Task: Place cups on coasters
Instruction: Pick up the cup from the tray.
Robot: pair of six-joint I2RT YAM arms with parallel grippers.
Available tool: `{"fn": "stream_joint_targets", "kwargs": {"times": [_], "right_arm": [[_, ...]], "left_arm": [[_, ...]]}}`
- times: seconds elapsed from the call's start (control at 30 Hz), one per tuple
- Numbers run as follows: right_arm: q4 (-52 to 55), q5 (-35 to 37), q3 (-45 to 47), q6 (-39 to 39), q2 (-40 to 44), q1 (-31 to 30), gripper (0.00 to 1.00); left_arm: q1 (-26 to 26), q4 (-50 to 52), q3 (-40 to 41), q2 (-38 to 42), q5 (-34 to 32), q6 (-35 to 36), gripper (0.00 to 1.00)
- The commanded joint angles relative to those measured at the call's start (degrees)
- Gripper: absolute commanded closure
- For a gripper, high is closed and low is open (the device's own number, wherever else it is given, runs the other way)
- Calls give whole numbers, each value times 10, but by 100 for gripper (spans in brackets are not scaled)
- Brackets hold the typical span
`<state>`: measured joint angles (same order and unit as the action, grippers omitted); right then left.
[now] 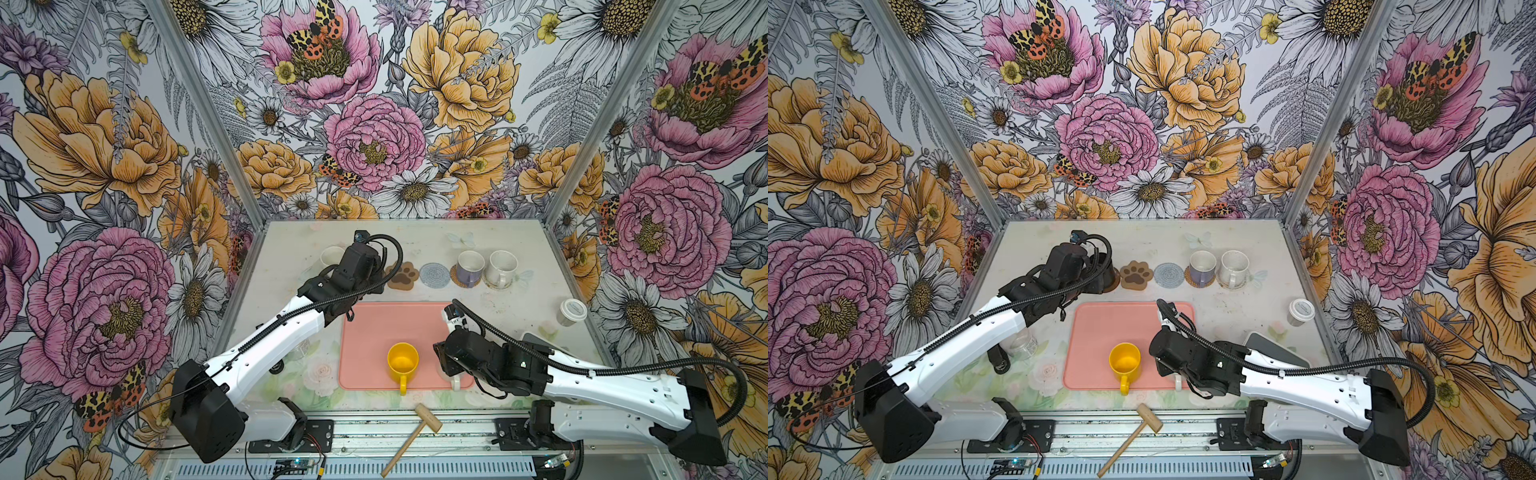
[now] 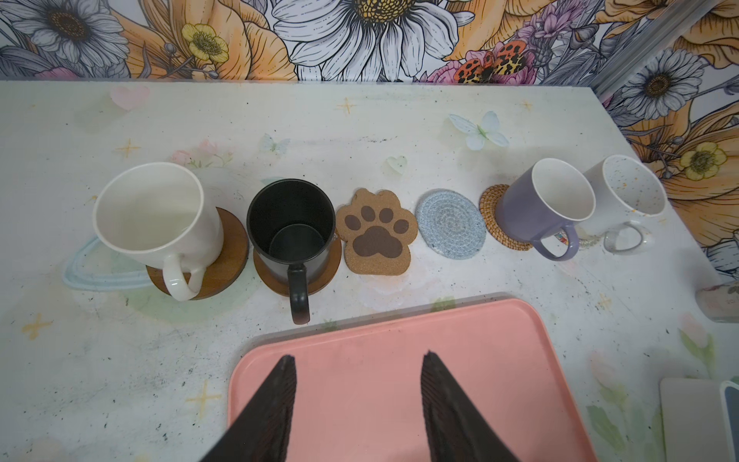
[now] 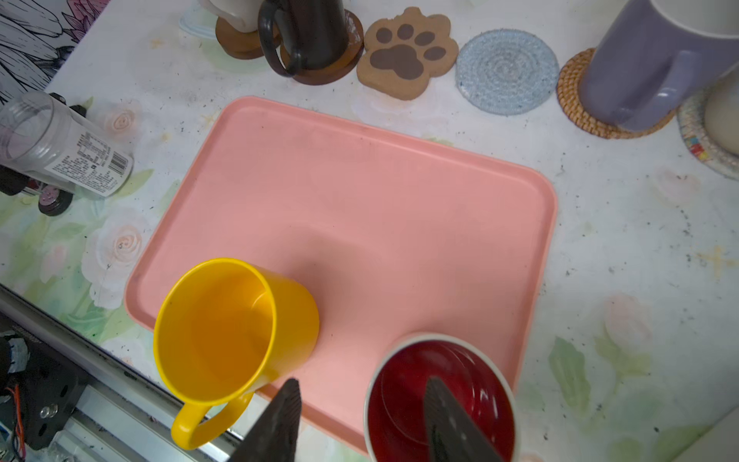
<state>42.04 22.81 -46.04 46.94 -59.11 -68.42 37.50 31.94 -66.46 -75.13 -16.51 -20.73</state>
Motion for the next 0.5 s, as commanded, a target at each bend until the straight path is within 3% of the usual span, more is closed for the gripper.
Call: {"fn": "stream_joint_targets", "kwargs": {"times": [0.0, 0.27, 0.47], "right_arm": [[56, 16, 10, 75, 6, -31, 48], [91, -10, 12, 142, -36, -101, 47], [110, -22, 35, 198, -10, -118, 47]], "left_arm": [[0, -18, 12, 1, -9, 10, 48], [-1, -26, 20, 6, -8, 11, 47], [-1, -28, 25, 7, -7, 11, 47]]}}
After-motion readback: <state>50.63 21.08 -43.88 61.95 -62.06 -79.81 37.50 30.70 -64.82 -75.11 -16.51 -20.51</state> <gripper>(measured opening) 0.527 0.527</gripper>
